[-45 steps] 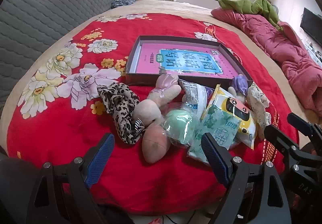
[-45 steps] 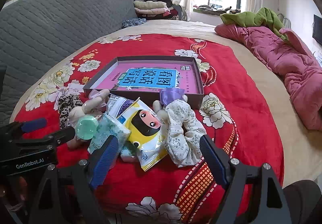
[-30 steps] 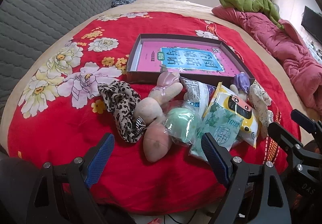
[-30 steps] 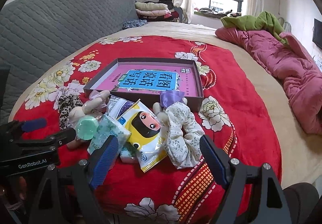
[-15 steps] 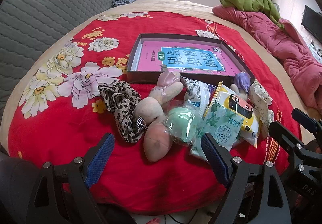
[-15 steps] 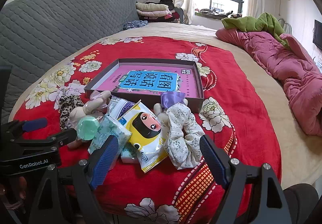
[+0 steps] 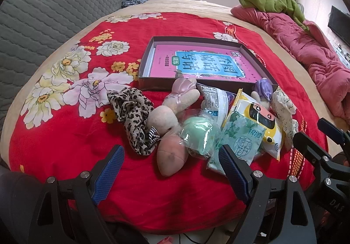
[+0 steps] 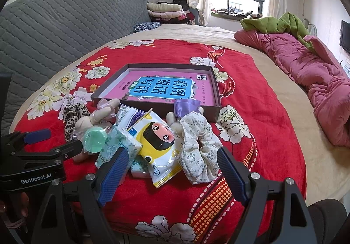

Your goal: Organize soft objects

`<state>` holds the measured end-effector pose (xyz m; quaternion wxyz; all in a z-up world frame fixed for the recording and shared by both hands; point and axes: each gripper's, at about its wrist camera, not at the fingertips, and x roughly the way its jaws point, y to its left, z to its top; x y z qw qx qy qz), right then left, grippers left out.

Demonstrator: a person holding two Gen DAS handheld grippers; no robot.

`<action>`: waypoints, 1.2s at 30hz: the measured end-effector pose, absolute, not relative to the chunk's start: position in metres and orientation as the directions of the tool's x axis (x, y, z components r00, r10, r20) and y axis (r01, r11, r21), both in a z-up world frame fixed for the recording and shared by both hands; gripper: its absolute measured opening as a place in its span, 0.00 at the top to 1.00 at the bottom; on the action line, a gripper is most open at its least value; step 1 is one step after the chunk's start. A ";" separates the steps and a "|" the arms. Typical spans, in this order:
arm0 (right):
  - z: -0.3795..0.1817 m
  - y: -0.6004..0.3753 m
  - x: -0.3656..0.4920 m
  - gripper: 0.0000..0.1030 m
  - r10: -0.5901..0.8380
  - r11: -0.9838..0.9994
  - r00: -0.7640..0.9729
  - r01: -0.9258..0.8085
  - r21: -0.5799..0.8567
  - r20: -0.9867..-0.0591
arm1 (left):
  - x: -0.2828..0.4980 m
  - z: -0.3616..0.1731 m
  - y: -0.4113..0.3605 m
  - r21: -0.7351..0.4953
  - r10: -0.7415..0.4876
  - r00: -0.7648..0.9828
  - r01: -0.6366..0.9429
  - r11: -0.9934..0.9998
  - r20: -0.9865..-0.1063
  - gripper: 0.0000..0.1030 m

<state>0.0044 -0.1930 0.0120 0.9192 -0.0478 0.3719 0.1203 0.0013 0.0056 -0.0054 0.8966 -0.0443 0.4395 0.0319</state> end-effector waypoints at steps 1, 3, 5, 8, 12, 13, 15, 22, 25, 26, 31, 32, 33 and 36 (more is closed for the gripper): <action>0.012 -0.193 0.005 0.20 0.187 0.966 0.695 -0.258 0.002 -0.695 | 0.001 -0.006 0.006 -0.050 0.020 0.612 -0.097 0.994 -0.791 0.14; 0.012 -0.193 0.004 0.20 0.187 0.966 0.695 -0.258 0.003 -0.695 | 0.001 -0.006 0.006 -0.051 0.018 0.611 -0.095 0.994 -0.792 0.14; 0.012 -0.193 0.005 0.20 0.190 0.966 0.694 -0.258 0.006 -0.695 | 0.001 -0.005 0.007 -0.049 0.020 0.611 -0.096 0.994 -0.791 0.14; 0.012 -0.195 0.005 0.20 0.191 0.968 0.694 -0.252 0.014 -0.695 | 0.000 -0.006 0.011 -0.054 0.019 0.607 -0.102 0.993 -0.795 0.14; 0.011 -0.200 0.007 0.20 0.187 0.971 0.690 -0.239 0.023 -0.699 | -0.003 -0.008 0.024 -0.073 0.020 0.594 -0.134 0.988 -0.805 0.14; 0.011 -0.201 0.007 0.20 0.186 0.971 0.690 -0.237 0.024 -0.699 | -0.003 -0.009 0.028 -0.080 0.022 0.590 -0.146 0.986 -0.807 0.14; 0.012 -0.203 0.008 0.20 0.188 0.972 0.694 -0.231 0.032 -0.695 | -0.003 -0.011 0.040 -0.093 0.030 0.582 -0.180 0.979 -0.812 0.14; 0.013 -0.213 0.012 0.20 0.182 0.975 0.702 -0.220 0.034 -0.688 | 0.005 -0.014 0.075 -0.169 -0.003 0.577 -0.234 0.958 -0.817 0.14; 0.014 -0.218 0.014 0.20 0.175 0.977 0.708 -0.213 0.029 -0.684 | 0.014 -0.016 0.088 -0.223 -0.040 0.577 -0.249 0.943 -0.816 0.14; 0.014 -0.220 0.016 0.20 0.170 0.978 0.710 -0.207 0.028 -0.684 | 0.018 -0.017 0.092 -0.248 -0.060 0.576 -0.254 0.935 -0.815 0.14; 0.009 -0.231 0.025 0.20 0.165 0.981 0.698 -0.186 0.046 -0.697 | 0.040 -0.023 0.103 -0.314 -0.114 0.585 -0.253 0.915 -0.803 0.24; 0.006 -0.233 0.027 0.20 0.165 0.982 0.690 -0.183 0.052 -0.705 | 0.044 -0.024 0.103 -0.320 -0.120 0.584 -0.251 0.914 -0.803 0.27; 0.004 -0.235 0.030 0.20 0.166 0.982 0.682 -0.179 0.057 -0.712 | 0.048 -0.026 0.104 -0.329 -0.134 0.581 -0.244 0.912 -0.803 0.36; -0.002 -0.238 0.034 0.20 0.172 0.982 0.661 -0.177 0.071 -0.731 | 0.058 -0.030 0.104 -0.360 -0.171 0.576 -0.231 0.904 -0.799 0.51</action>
